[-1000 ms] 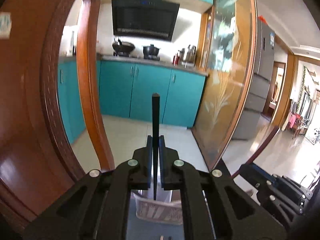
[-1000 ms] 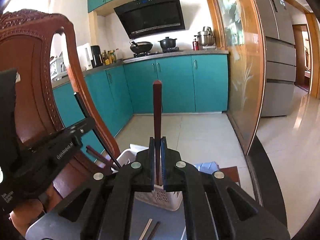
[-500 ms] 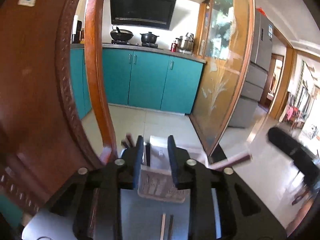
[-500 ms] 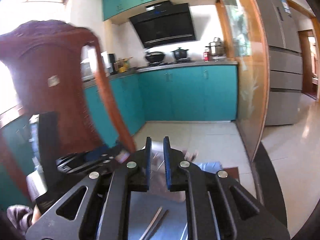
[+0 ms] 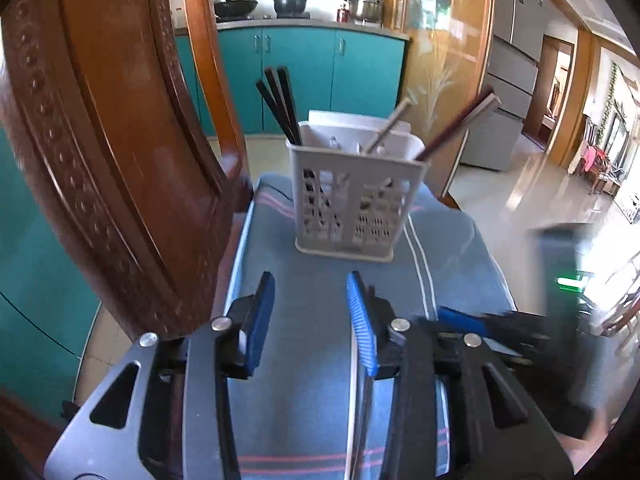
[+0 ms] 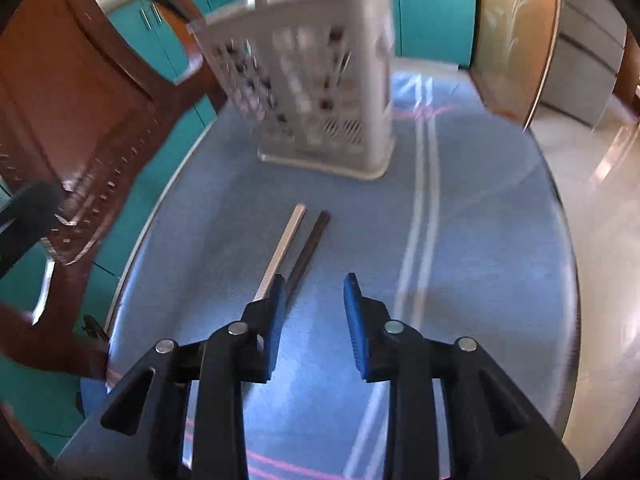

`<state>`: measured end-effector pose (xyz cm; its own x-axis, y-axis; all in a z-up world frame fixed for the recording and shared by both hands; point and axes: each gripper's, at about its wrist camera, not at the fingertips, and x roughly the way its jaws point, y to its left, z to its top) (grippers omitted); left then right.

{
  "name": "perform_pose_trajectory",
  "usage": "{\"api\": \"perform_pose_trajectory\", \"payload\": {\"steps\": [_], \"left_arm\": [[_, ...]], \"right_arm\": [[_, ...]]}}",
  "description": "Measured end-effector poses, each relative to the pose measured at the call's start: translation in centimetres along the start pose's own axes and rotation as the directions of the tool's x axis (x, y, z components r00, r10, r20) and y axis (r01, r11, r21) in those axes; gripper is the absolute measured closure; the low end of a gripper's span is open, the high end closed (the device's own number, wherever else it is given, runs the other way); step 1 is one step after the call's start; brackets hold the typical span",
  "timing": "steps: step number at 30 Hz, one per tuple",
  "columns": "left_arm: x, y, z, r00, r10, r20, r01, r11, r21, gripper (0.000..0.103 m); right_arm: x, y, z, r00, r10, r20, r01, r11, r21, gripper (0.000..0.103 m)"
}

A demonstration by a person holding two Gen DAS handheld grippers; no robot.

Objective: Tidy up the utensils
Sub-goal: 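Move the right tool onto the dark brown chopstick and close while the left tool returns to the cloth, then lift the dark chopstick with the right tool while the left tool closes on the last light chopstick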

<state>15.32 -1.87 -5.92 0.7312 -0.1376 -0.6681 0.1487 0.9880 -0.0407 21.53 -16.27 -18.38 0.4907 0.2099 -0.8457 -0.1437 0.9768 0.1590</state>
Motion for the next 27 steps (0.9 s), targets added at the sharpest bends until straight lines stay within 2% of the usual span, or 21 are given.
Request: {"api": "perform_pose_trajectory", "payload": {"steps": [5,8,9,10,13,16,22,27], "left_arm": [[-0.1,0.2,-0.5,1.000,0.004,-0.013,-0.004,1.000,0.003,0.061],[0.0,0.5,-0.7,1.000,0.010,-0.018,-0.010,1.000,-0.002,0.061],[0.1,0.7,-0.8,1.000,0.011,-0.023,-0.011,1.000,-0.007,0.061],[0.2,0.8,-0.9,1.000,0.009,-0.028,-0.009,1.000,-0.010,0.061],[0.6,1.0,-1.3,0.999,-0.001,-0.046,0.000,1.000,-0.019,0.061],[1.4,1.2,-1.7,0.997,-0.028,-0.078,0.025,0.999,-0.039,0.061],[4.4,0.7,-3.2,0.983,-0.061,-0.171,0.053,0.997,-0.049,0.060],[7.2,-1.0,-3.9,0.968,-0.097,-0.232,0.093,0.995,-0.027,0.059]], "right_arm": [[2.6,1.0,0.4,0.998,-0.029,-0.050,0.029,1.000,-0.013,0.073],[2.8,1.7,0.3,0.998,-0.058,-0.038,0.056,0.997,-0.061,0.073],[2.8,1.8,0.2,0.998,-0.056,-0.042,0.052,0.995,-0.081,0.078],[2.8,2.1,0.0,0.998,-0.050,-0.047,0.045,0.995,-0.093,0.088],[1.9,1.0,-0.4,0.997,-0.018,-0.074,0.010,0.994,-0.112,0.091],[1.2,-0.2,-1.2,0.996,-0.047,-0.074,0.038,0.992,-0.117,0.095],[-0.2,-4.0,-2.9,0.995,-0.079,-0.065,0.079,0.997,-0.002,0.096],[-0.7,-5.8,-3.3,0.996,-0.060,-0.063,0.065,0.994,0.088,0.096]]}}
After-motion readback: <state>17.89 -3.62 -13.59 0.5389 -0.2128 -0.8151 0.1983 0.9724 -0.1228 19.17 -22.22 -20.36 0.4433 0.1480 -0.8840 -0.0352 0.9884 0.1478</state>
